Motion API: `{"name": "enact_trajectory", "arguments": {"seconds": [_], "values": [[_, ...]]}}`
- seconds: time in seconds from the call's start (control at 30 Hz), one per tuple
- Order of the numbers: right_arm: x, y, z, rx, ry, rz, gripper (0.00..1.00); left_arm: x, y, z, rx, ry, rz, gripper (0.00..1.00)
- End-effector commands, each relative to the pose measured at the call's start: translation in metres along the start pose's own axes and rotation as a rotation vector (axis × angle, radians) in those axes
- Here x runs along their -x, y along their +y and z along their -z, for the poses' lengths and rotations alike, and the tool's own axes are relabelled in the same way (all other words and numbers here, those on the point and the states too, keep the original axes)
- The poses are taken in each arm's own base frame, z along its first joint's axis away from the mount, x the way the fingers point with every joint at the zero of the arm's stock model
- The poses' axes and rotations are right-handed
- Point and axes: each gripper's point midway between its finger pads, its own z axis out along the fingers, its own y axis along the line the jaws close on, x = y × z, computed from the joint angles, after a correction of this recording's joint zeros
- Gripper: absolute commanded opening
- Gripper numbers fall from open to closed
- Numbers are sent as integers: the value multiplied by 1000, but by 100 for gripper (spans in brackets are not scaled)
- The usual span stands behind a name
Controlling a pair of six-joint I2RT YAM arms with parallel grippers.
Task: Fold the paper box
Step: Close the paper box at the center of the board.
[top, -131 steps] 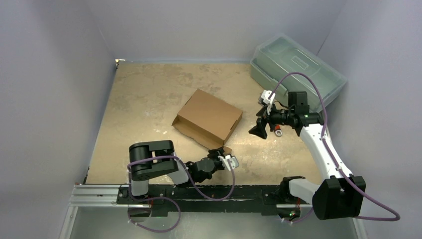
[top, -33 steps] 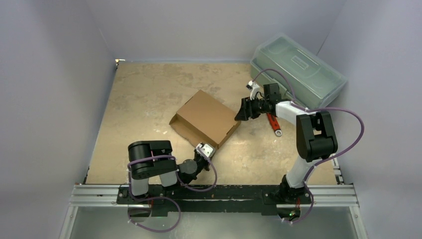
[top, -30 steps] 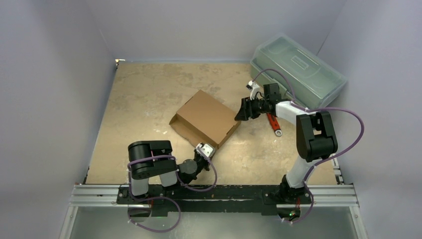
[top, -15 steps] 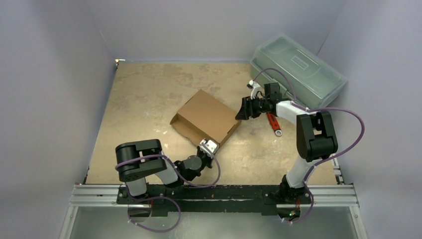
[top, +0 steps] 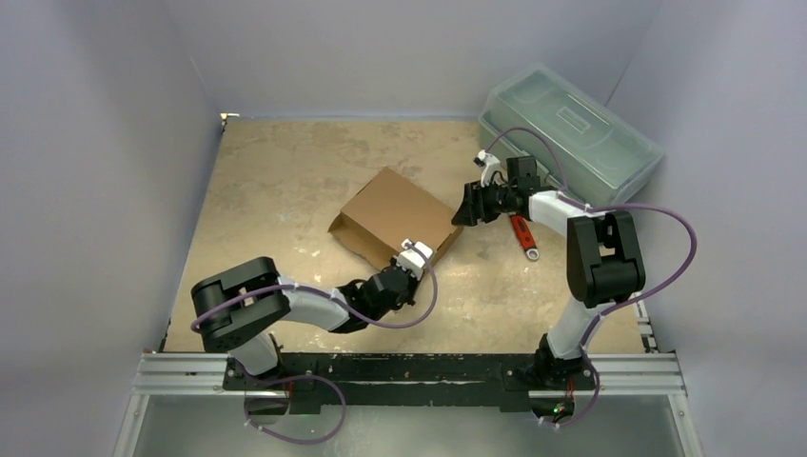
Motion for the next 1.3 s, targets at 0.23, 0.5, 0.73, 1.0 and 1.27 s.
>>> {"name": "enact_trajectory", "arguments": {"seconds": [0.23,0.5,0.73,1.0,1.27], "values": [[-18,-9,-2,-43,67,7,62,69,-11,26,-39,3,175,50],[-17,-10,-2,-46,66,13,62,53,7,76,-23,29,391,43],[-18,-11,-3,-49,70,7,61,0,1,87,-25,122,760,0],[-18,-10,-3,-45,69,7,61,-34,5,60,108,221,736,0],[-21,-10,-4,-39,76,2,61,-1,14,19,188,114,669,0]]}}
